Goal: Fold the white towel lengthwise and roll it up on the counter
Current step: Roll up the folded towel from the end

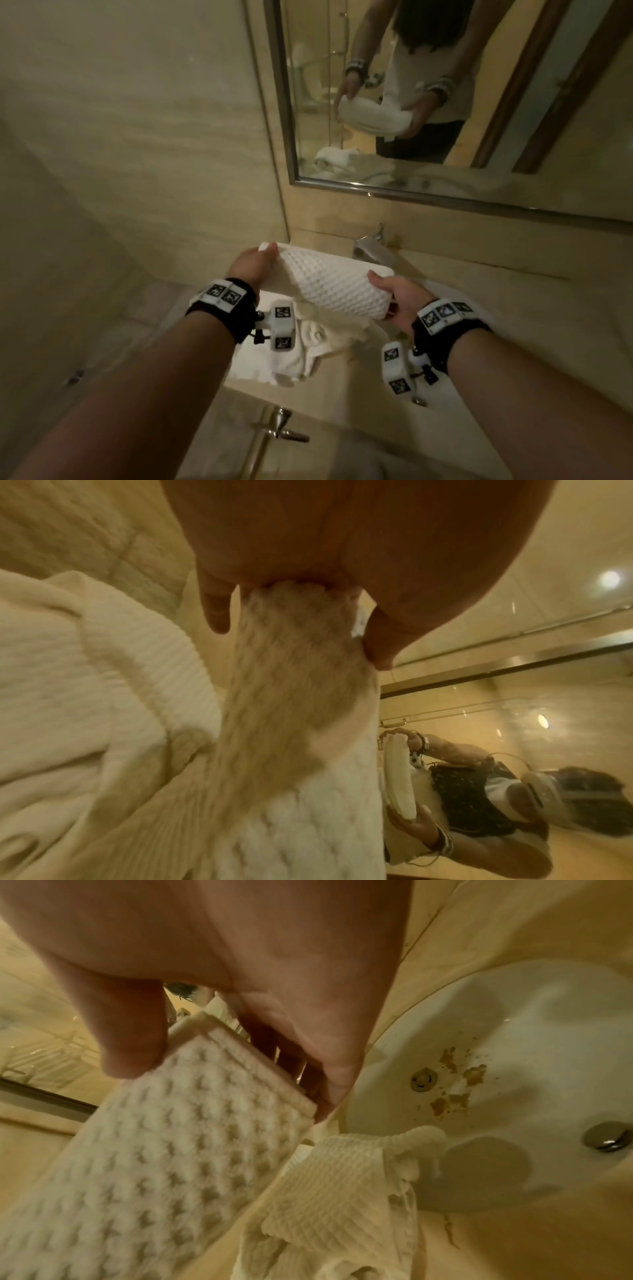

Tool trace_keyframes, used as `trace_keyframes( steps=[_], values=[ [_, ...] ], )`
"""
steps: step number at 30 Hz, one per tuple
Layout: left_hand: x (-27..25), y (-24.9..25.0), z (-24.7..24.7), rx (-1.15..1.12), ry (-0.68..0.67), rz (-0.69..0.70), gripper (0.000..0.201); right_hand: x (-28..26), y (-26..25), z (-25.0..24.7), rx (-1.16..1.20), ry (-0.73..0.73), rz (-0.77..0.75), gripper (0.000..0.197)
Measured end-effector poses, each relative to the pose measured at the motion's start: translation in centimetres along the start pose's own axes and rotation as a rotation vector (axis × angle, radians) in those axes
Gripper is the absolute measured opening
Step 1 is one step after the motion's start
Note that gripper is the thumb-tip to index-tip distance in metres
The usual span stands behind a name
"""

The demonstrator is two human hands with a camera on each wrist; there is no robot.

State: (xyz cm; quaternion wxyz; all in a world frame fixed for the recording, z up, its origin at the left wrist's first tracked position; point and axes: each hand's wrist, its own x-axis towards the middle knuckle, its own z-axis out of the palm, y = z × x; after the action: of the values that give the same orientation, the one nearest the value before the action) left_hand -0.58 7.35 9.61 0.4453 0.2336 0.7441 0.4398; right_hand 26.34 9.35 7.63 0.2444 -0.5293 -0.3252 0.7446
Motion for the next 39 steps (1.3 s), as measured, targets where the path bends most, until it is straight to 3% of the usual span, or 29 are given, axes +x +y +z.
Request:
trace_keyframes(
  steps=[4, 8, 11, 13, 16, 18, 20, 23, 28, 31, 34, 37, 39],
  values=[
    [2.8, 1.6, 1.2, 0.099, 0.012, 0.105, 0.041, 5.4, -2.2, -0.7, -0.036, 0.047, -0.068, 0.061],
    [4.5, 2.7, 2.1, 0.269, 0.088, 0.160, 0.059, 9.5, -5.1, -0.5, -0.076, 0.067, -0.081, 0.041],
    [6.1, 3.0, 2.8, 0.304, 0.188, 0.160, 0.058, 14.3, -6.3, -0.1, -0.171, 0.088, -0.065, 0.053],
    [7.2, 2.5, 2.9, 0.277, 0.258, 0.149, 0.056, 18.7, -6.3, -0.1, -0.194, 0.073, -0.057, 0.045],
    [8.7, 1.5, 2.9, 0.190, 0.321, 0.096, 0.056, 19.5, -8.6, 3.1, -0.263, 0.114, -0.017, 0.012],
    [10.7, 1.2, 2.7, 0.179, 0.348, 0.058, 0.055, 21.5, -9.9, 4.6, -0.386, 0.155, -0.034, 0.024],
    [12.8, 1.0, 2.7, 0.168, 0.333, 0.034, 0.054, 23.9, -11.0, 5.7, -0.558, 0.236, 0.009, 0.029],
    [15.5, 0.3, 3.0, 0.136, 0.281, -0.041, 0.056, 27.9, -11.7, 6.4, -0.760, 0.317, 0.068, 0.020],
    [20.0, -0.1, 4.1, 0.075, 0.269, -0.115, 0.059, 34.9, -11.6, 5.5, -0.944, 0.339, 0.143, 0.011],
    [22.4, 0.1, 5.3, 0.079, 0.210, -0.161, 0.069, 36.0, -12.2, 4.7, -1.013, 0.418, 0.243, 0.026],
    [24.6, 0.3, 6.8, -0.027, 0.179, -0.240, 0.057, 36.1, -13.5, 4.0, -1.279, 0.400, 0.234, 0.029],
    [26.5, -0.1, 8.4, -0.117, 0.172, -0.303, 0.067, 37.3, -13.9, 3.2, -1.363, 0.335, 0.258, 0.019],
    [27.5, -0.3, 9.2, -0.131, 0.169, -0.332, 0.060, 39.0, -13.1, 2.1, -1.410, 0.293, 0.270, 0.016]
  ],
)
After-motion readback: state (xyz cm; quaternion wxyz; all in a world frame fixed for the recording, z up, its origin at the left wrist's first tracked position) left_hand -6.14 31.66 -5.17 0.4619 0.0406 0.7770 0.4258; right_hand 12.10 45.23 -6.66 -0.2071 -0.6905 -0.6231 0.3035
